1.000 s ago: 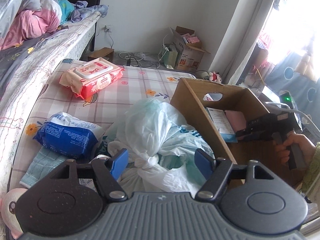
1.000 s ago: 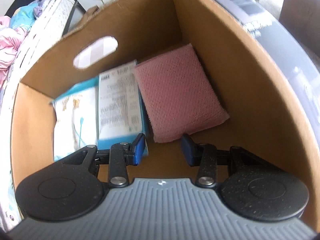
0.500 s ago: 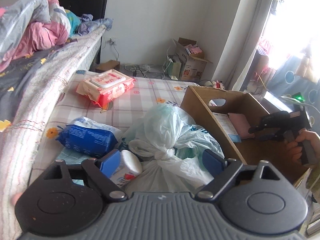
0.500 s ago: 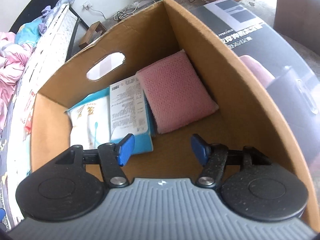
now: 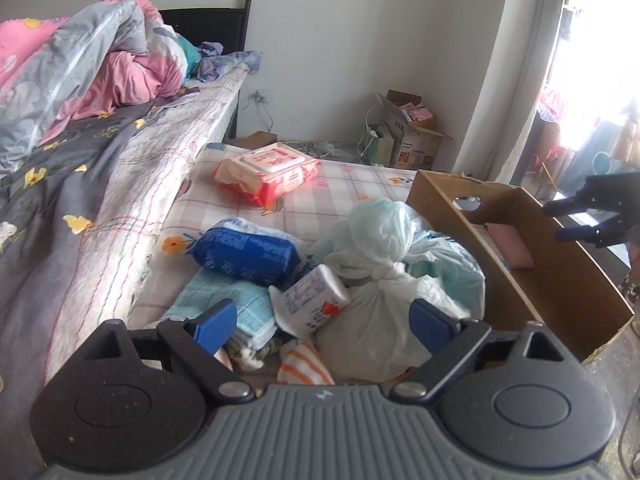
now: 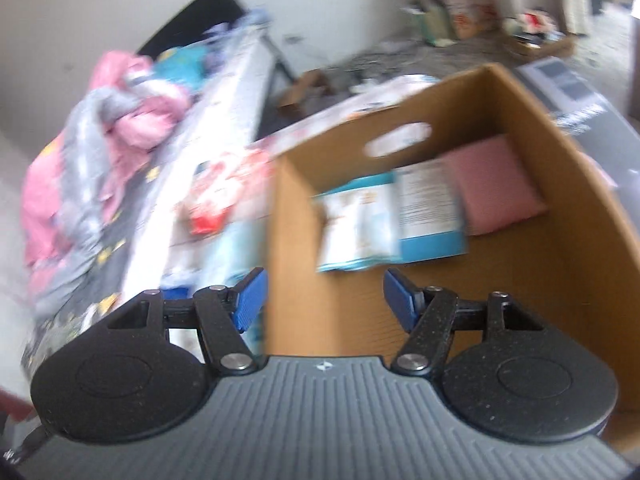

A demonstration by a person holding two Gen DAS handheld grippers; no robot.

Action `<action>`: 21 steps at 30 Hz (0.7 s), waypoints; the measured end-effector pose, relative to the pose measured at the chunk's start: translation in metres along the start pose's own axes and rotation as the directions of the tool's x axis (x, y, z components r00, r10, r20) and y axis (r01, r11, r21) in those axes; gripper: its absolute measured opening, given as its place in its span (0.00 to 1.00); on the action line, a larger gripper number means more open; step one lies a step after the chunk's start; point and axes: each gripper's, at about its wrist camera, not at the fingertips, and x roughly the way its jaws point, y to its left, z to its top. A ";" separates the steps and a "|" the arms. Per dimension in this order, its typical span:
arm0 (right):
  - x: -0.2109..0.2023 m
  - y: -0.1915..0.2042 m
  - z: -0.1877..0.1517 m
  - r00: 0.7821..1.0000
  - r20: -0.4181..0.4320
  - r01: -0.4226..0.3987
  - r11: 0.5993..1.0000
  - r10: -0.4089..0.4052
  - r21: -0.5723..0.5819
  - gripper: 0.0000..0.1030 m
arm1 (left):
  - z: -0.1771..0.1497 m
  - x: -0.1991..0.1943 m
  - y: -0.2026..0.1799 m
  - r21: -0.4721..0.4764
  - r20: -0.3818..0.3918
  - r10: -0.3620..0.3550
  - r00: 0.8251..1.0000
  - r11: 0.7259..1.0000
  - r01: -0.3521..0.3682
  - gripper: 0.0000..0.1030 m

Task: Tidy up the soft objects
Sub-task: 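Move the right tool to the pile and grasp the blue wet wipes pack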

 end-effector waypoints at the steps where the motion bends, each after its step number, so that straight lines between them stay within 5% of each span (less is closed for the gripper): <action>1: 0.003 0.011 -0.001 1.000 -0.015 -0.022 1.000 0.022 -0.022 0.62 | -0.001 -0.001 0.002 -0.004 0.000 0.006 1.000 1.000 -0.006 0.91; 8: 0.033 0.115 -0.004 0.989 -0.080 -0.142 0.940 0.123 -0.310 0.62 | 0.001 0.003 0.029 -0.065 0.002 0.117 0.993 0.991 -0.116 0.90; 14: 0.095 0.224 -0.012 0.976 -0.181 -0.211 0.737 0.122 -0.642 0.62 | 0.014 0.017 0.089 -0.237 -0.020 0.234 0.972 0.943 -0.232 0.78; 21: 0.230 0.299 -0.049 0.961 -0.265 -0.192 0.511 -0.073 -0.838 0.60 | 0.037 0.022 0.130 -0.297 0.013 0.287 0.958 0.916 -0.270 0.78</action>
